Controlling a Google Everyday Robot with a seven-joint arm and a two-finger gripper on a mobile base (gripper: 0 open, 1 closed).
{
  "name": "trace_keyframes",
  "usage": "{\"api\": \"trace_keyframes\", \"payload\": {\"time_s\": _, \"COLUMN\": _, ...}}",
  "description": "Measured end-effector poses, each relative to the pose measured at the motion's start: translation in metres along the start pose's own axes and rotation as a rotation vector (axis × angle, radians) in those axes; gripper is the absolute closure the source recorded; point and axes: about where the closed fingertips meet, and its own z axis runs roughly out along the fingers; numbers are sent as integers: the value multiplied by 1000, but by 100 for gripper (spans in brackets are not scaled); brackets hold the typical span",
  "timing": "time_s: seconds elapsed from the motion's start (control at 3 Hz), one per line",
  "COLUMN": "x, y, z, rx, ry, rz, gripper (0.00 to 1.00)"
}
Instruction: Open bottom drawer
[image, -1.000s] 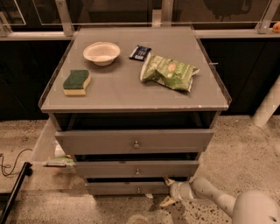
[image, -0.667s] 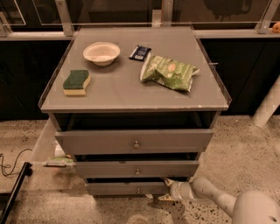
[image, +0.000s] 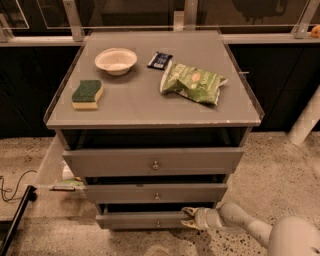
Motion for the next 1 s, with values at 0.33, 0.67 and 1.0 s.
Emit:
{"api": "trace_keyframes", "payload": {"time_s": 0.33, "x": -5, "y": 10, "z": -11, "rx": -7, "ry": -15, "rz": -3, "gripper": 100}}
{"api": "trace_keyframes", "payload": {"time_s": 0.67, "x": -4, "y": 10, "z": -11, "rx": -7, "ry": -15, "rz": -3, "gripper": 100}}
{"api": "trace_keyframes", "payload": {"time_s": 1.0, "x": -4, "y": 10, "z": -11, "rx": -7, "ry": -15, "rz": -3, "gripper": 81}}
